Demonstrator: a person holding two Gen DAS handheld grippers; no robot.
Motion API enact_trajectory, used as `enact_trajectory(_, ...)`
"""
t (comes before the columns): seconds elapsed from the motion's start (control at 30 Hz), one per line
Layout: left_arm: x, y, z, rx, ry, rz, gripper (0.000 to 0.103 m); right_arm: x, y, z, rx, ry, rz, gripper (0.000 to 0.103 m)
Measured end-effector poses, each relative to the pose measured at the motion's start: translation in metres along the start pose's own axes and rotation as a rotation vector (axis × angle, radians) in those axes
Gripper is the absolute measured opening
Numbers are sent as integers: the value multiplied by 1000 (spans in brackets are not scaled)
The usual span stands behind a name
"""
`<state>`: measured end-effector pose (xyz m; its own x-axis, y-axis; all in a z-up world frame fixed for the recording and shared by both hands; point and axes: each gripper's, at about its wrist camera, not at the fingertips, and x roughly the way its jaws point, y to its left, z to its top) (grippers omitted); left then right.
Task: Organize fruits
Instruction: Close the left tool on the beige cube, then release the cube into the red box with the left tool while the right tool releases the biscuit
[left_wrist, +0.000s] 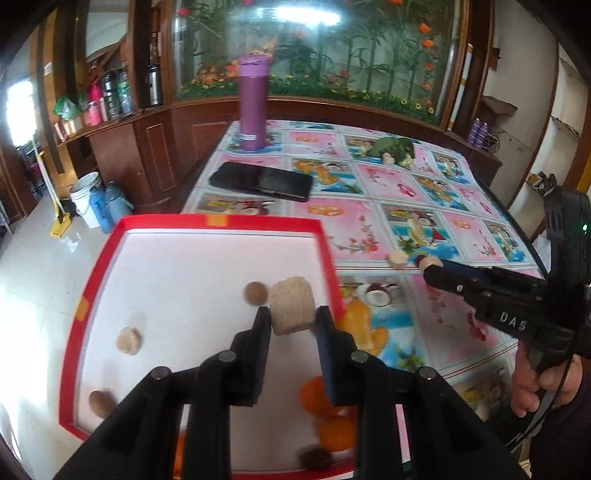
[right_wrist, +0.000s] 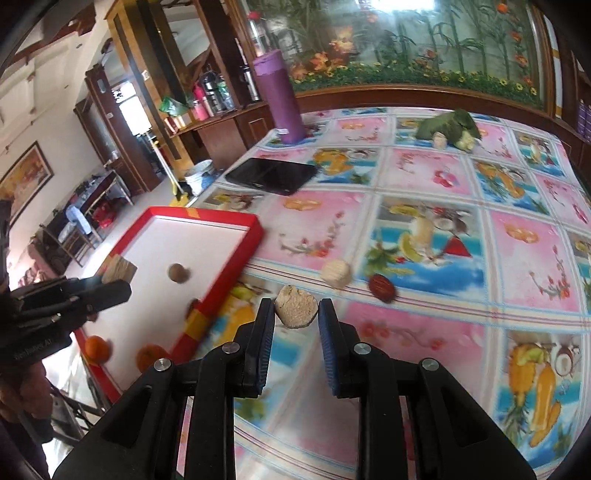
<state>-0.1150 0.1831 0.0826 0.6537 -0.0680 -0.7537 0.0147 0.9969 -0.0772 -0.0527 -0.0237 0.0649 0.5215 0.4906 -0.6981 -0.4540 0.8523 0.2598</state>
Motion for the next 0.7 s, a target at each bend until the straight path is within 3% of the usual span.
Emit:
enact_trajectory(0.07,0,25,-8,-30,14,47,27,14,27,12,-33,11,27,23)
enact_trajectory(0.27,16,72,-31,-111,71,82,27,71,93,32,-63,101,85,23)
enact_trajectory(0.53,21,100,-39,-134,76,148,27,109,152,36,-134,198,126,23)
enact_trajectory(0.7,23,107,-42,-121,82,197,27,127,165,22,-135,251,97,23)
